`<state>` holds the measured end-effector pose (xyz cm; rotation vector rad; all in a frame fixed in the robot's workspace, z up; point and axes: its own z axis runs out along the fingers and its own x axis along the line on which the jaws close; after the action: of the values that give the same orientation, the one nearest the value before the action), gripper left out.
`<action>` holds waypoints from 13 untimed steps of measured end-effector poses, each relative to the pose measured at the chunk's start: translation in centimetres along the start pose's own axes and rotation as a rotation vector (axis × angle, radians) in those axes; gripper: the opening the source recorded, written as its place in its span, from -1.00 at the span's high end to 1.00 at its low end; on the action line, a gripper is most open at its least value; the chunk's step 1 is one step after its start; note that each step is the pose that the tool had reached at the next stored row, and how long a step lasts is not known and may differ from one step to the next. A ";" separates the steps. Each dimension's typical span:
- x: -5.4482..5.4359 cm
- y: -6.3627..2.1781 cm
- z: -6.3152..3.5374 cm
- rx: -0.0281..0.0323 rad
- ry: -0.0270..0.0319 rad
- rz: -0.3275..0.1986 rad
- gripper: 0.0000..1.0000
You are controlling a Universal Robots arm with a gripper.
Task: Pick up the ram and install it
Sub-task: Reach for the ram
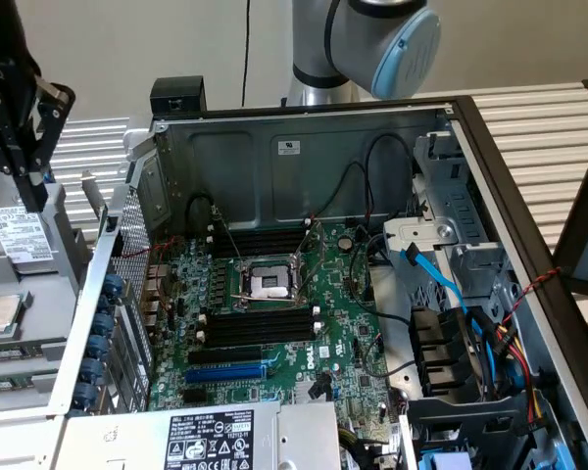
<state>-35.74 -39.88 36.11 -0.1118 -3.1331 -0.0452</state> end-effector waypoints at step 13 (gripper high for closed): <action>5.9 -0.48 2.40 0.0028 -0.0001 0.000 0.80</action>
<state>-41.65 -39.87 33.74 -0.1118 -3.1332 -0.0408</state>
